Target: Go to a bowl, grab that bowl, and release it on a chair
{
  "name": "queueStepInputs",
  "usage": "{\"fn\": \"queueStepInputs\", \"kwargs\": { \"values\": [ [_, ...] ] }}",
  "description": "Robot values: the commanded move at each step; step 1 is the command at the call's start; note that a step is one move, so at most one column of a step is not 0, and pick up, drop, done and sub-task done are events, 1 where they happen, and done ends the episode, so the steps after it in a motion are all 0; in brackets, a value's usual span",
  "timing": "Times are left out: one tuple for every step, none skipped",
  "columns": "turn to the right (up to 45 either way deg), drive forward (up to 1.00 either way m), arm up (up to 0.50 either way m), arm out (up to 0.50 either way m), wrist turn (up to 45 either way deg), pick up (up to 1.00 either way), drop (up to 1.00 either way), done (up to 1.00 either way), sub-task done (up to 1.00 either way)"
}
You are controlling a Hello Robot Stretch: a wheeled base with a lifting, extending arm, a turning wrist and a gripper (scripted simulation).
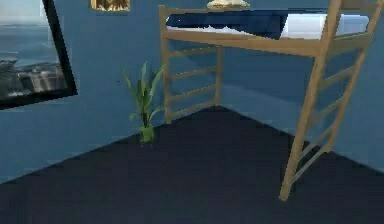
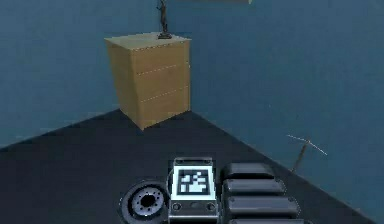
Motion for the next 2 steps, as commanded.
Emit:
{"fn": "queueStepInputs", "kwargs": {
  "values": [
    [-39.0,0.0,0.0,0.0,0.0,0.0,0.0,0.0,0.0],
    [0.0,0.4,0.0,0.0,0.0,0.0,0.0,0.0,0.0]
  ]
}}
